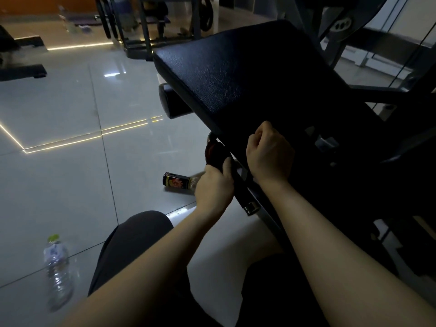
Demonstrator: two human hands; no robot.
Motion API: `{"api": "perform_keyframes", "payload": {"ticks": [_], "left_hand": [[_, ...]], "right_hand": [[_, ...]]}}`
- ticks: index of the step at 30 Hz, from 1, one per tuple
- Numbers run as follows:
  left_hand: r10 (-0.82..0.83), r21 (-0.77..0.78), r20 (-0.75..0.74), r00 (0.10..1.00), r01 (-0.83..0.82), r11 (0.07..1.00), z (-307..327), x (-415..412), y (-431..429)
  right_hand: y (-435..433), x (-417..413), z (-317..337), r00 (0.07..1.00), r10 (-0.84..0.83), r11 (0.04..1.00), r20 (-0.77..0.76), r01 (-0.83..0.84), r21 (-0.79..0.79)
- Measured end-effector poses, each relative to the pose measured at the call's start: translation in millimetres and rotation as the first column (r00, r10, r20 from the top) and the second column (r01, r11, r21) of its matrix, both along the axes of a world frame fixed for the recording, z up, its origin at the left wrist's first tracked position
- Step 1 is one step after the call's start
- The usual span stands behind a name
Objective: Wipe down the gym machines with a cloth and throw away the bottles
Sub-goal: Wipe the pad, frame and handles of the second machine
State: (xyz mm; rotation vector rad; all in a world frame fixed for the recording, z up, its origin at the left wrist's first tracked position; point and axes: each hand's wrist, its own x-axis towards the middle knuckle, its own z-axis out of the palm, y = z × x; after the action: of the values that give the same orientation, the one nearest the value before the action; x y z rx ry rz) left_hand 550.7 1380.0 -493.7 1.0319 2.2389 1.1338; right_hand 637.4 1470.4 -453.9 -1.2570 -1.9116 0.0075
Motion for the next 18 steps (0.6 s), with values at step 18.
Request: {"api": "perform_keyframes", "payload": {"ticks": [18], "left_hand": [[0.01,0.132,0.713,0.701,-0.149,0.98,19,-58,-5]], "right_hand": [[-5,4,-3,0.998,0.059,0.998,-0.013,-0.059,-0.004]]}}
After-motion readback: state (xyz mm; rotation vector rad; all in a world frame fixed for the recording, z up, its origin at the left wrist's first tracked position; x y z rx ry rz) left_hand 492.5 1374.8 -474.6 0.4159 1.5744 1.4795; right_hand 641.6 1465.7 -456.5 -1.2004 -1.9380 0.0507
